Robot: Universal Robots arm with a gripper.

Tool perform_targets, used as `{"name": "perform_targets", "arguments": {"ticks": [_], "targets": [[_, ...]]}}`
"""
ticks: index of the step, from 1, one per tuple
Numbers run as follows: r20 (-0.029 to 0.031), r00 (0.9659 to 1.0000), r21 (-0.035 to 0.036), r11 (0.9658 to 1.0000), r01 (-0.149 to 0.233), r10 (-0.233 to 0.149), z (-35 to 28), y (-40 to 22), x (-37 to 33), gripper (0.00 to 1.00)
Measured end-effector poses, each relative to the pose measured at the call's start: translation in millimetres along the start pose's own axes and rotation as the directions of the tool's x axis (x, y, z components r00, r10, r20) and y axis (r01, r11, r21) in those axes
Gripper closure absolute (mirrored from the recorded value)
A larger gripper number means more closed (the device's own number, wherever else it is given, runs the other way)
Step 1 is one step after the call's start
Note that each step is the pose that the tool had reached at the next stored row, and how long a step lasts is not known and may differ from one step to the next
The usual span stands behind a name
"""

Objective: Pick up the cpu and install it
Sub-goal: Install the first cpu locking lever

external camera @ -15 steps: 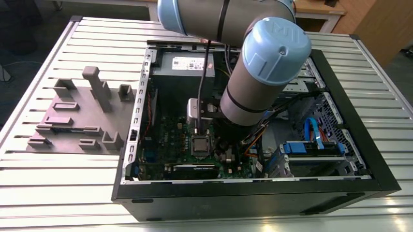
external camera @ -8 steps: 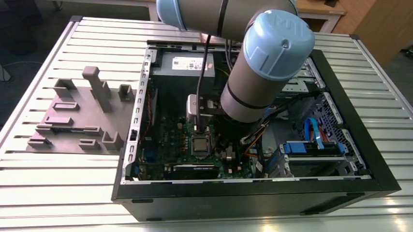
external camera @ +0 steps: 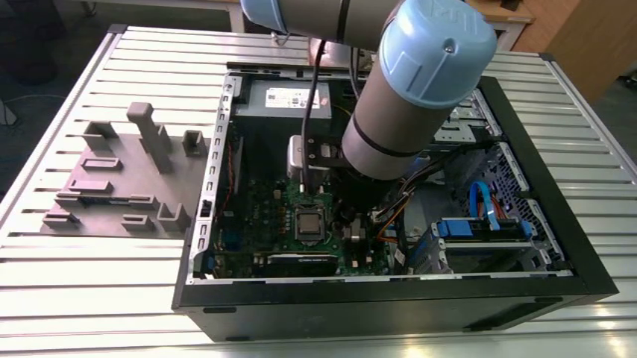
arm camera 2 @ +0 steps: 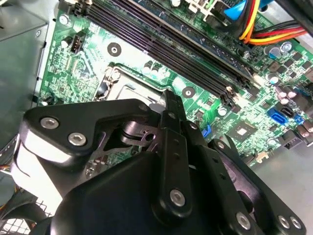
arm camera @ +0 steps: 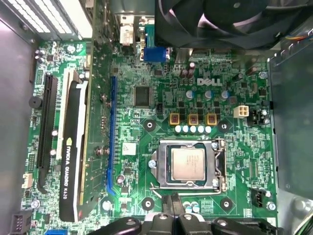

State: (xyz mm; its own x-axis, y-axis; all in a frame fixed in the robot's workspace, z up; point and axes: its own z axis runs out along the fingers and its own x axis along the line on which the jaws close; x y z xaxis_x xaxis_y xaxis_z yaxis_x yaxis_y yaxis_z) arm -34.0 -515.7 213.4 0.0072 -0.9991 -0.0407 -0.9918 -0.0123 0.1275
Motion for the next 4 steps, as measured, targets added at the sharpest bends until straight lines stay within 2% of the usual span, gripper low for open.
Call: {"name": "perform_targets", "arguments": {"ticks": [4], "targets": [[0.0007, 1.0000, -0.0001, 1.0000, 0.000, 0.000, -0.1, 0.0, 0.0, 0.89]]}}
